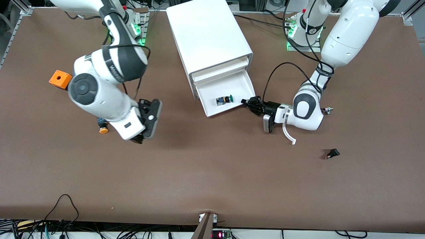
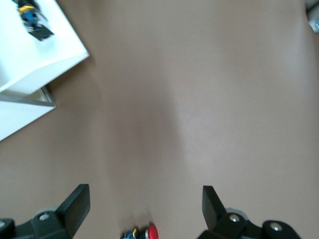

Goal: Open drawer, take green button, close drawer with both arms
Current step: 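Release the handle with the left gripper while the right gripper enters the drawer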

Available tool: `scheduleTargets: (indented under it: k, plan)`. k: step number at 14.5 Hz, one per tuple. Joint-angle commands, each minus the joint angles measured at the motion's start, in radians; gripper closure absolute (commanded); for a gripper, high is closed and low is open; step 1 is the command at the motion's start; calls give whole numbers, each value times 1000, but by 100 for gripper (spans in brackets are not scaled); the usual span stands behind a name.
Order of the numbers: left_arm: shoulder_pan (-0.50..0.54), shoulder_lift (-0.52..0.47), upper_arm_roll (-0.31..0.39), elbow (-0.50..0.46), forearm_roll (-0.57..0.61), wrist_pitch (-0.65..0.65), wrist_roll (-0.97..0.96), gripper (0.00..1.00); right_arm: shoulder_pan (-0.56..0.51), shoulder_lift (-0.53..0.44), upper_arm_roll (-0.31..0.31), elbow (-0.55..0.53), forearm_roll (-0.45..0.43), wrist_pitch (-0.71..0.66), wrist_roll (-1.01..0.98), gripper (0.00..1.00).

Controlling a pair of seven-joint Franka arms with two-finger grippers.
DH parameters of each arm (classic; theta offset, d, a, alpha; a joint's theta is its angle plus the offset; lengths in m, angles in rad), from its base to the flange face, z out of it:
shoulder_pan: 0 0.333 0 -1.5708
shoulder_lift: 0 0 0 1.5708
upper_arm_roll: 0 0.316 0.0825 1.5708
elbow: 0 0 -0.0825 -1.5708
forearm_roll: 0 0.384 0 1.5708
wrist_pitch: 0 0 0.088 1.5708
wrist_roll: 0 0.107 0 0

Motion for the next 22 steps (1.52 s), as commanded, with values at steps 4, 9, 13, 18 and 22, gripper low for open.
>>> scheduleTargets:
  k: [4,9,13,18,22]
  plan:
    - [-3,52,28,80,23,18,-56,100,95,47,-10,59,17,-9,-29,0]
    - [-3,52,28,98,23,15,-78,100,124,73,-8,59,17,-5,-51,0]
    - [1,50,28,98,26,12,-90,0,206,100,-16,59,18,59,-40,0]
    - [21,27,29,101,32,8,-130,0,281,111,-17,56,20,108,-29,0]
    - [33,-14,32,170,159,3,-284,0,360,131,-19,48,8,108,17,0]
